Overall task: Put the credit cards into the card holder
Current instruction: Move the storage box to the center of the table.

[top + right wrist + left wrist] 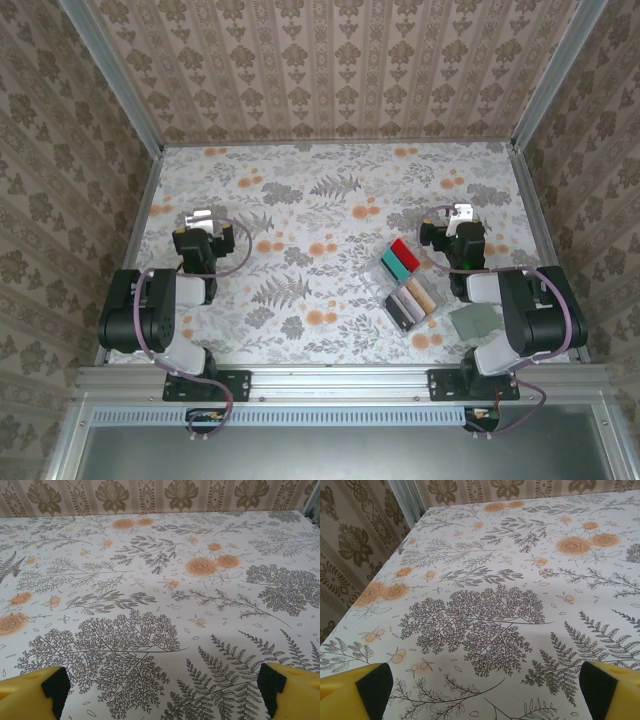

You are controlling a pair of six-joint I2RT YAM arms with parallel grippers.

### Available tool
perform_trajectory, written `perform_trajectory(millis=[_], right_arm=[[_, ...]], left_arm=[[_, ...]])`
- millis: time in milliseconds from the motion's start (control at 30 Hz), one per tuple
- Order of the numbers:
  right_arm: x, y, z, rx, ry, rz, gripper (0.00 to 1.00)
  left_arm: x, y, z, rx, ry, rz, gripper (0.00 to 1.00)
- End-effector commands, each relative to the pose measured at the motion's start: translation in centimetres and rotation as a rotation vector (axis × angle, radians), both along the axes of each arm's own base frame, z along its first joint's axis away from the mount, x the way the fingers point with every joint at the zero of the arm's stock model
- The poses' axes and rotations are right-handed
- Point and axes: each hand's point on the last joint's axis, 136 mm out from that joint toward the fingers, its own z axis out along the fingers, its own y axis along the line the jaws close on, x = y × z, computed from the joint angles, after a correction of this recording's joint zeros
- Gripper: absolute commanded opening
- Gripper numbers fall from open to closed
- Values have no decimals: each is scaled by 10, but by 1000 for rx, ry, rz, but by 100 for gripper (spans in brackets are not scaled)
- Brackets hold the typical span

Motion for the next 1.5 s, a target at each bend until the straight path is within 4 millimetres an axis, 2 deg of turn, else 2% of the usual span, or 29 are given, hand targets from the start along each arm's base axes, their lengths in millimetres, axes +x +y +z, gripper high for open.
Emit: perform_trajectory(millis=[0, 633, 733, 833, 900, 1033, 1100, 1133, 1200, 1333, 1467], right_arm=[[4, 2, 2, 0, -3, 17, 100], [4, 1, 3, 4, -5, 19, 100], [2, 3, 7, -3, -16, 18, 100], [0, 0, 22, -2, 7, -6, 100], [-9, -5, 39, 49, 115, -52, 100], [-43, -18, 69, 241, 235, -236, 100], [-63, -15, 69, 368, 310, -299, 100], [-69, 1, 68, 413, 355, -220, 100], [-84, 21, 63, 501, 423, -151, 100], [-134, 10, 33, 592, 578, -361, 100], [-166, 19, 20, 678, 611, -379, 100]], left_arm=[[5, -3, 8, 3, -19, -17, 100], [5, -2, 8, -5, -19, -21, 100], [-3, -6, 15, 24, -64, -17, 100], [-13, -5, 32, 27, -114, -13, 100], [-19, 3, 44, -10, -90, 17, 100], [-30, 12, 78, -184, -101, 80, 100], [-40, 15, 83, -327, -53, 158, 100], [-44, 10, 85, -400, -27, 162, 100], [-46, -17, 89, -500, 25, 38, 100], [-50, -83, 88, -715, 153, -214, 100], [-71, -152, 81, -709, 241, -406, 100]])
